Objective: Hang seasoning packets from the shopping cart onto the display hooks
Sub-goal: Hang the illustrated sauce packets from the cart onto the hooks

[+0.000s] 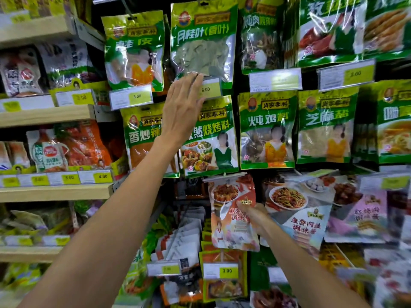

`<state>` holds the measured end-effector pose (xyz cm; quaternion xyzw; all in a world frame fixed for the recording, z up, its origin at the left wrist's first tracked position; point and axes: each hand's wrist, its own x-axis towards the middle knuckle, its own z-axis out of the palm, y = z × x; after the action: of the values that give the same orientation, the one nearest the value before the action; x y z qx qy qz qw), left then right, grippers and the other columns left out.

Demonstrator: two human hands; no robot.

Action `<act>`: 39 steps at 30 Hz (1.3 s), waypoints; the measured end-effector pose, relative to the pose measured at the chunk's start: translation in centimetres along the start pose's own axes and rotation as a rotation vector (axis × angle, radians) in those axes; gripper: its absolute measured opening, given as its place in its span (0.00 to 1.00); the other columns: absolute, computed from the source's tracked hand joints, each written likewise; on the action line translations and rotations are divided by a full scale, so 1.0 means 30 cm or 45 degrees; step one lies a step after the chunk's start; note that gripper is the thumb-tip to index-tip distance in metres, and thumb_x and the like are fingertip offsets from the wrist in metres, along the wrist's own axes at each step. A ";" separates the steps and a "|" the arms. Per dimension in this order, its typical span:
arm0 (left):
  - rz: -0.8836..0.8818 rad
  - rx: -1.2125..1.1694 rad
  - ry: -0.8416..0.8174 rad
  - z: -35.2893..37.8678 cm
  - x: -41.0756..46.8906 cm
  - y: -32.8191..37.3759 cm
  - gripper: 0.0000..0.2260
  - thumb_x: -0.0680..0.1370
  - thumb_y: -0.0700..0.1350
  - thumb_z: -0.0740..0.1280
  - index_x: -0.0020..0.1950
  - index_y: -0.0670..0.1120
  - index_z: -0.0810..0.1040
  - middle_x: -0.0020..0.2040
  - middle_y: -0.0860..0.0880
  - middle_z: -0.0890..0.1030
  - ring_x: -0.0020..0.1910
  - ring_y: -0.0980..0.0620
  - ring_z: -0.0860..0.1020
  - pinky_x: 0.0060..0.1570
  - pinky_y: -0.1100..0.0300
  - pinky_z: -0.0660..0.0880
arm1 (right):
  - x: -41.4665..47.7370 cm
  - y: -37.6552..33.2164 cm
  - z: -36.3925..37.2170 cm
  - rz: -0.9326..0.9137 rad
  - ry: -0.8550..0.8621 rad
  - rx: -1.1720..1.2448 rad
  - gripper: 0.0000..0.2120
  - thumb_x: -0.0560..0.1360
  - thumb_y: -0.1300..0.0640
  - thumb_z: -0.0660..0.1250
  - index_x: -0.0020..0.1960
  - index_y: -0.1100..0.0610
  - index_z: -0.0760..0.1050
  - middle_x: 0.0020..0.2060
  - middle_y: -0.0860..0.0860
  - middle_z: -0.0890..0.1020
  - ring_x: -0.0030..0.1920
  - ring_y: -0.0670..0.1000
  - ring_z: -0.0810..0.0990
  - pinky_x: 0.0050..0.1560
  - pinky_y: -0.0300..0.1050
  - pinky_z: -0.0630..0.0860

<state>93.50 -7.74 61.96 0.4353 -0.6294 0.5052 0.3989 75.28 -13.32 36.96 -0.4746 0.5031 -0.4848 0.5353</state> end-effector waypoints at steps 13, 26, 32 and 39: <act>-0.123 -0.224 0.077 -0.051 -0.093 0.071 0.18 0.81 0.38 0.57 0.70 0.35 0.68 0.67 0.38 0.72 0.68 0.42 0.69 0.71 0.50 0.62 | -0.272 0.006 -0.079 -0.489 0.127 -0.399 0.22 0.80 0.53 0.62 0.72 0.57 0.64 0.69 0.52 0.70 0.70 0.53 0.68 0.69 0.49 0.67; -0.302 -1.111 -0.370 -0.119 -0.508 0.901 0.13 0.81 0.41 0.57 0.56 0.36 0.78 0.51 0.40 0.80 0.52 0.41 0.78 0.54 0.48 0.73 | -0.618 0.182 -0.689 -0.498 0.598 -0.616 0.11 0.81 0.53 0.60 0.56 0.55 0.78 0.43 0.55 0.83 0.44 0.54 0.81 0.41 0.40 0.77; -0.640 -1.654 -1.112 -0.193 -0.795 1.519 0.12 0.81 0.40 0.58 0.46 0.35 0.78 0.40 0.40 0.79 0.41 0.44 0.76 0.44 0.53 0.70 | -0.951 0.493 -1.144 -0.159 0.953 -0.695 0.11 0.80 0.57 0.61 0.50 0.60 0.82 0.40 0.59 0.85 0.43 0.57 0.83 0.46 0.52 0.74; -0.642 -1.831 -1.753 -0.324 -0.991 2.103 0.10 0.81 0.39 0.60 0.52 0.39 0.80 0.45 0.40 0.84 0.45 0.43 0.81 0.47 0.52 0.73 | -1.346 0.788 -1.520 0.197 1.320 -0.635 0.07 0.78 0.63 0.64 0.46 0.59 0.81 0.40 0.48 0.80 0.44 0.47 0.77 0.41 0.40 0.66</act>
<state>43.09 13.10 17.41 0.4083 -0.7659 -0.4490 0.2125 29.75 27.87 14.60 -0.2488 0.8318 -0.4802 0.1250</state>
